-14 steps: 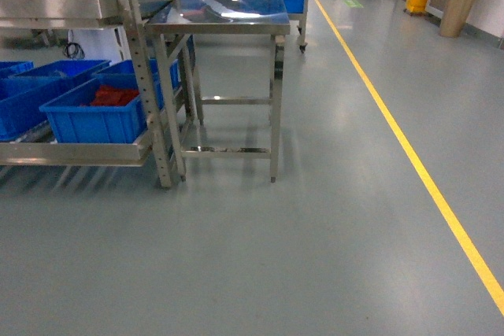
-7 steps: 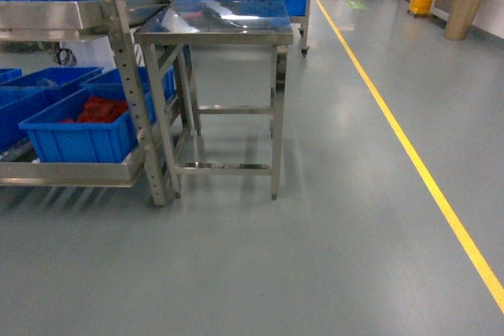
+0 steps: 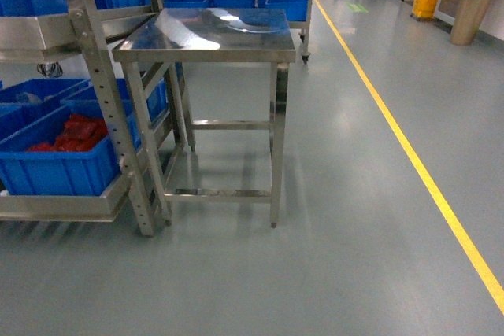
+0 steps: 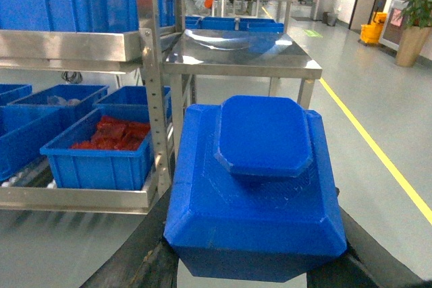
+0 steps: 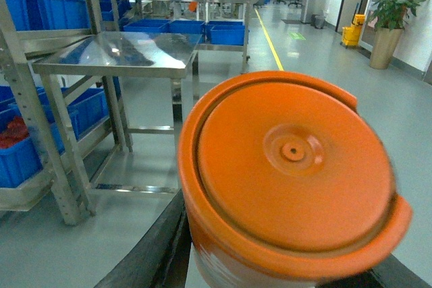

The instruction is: Sort blue parts and orange caps into right shelf containers

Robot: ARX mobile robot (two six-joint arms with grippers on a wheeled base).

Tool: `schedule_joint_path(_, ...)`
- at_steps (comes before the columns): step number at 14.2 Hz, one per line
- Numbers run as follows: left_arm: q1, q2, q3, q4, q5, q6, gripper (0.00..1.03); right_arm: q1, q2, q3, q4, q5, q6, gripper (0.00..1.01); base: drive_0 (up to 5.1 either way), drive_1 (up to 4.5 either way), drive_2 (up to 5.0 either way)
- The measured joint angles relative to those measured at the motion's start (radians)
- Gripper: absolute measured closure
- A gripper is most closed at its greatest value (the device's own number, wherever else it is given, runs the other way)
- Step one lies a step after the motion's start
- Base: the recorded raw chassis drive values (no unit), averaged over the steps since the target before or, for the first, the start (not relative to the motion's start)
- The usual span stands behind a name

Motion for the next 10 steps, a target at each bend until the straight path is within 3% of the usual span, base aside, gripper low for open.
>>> schedule_joint_path(10,0.000,0.000,0.000,0.003,-0.003,0.000,0.60,0.000,0.000,0.000,0.005,0.000,0.000,0.58,0.0,4.21,-4.3)
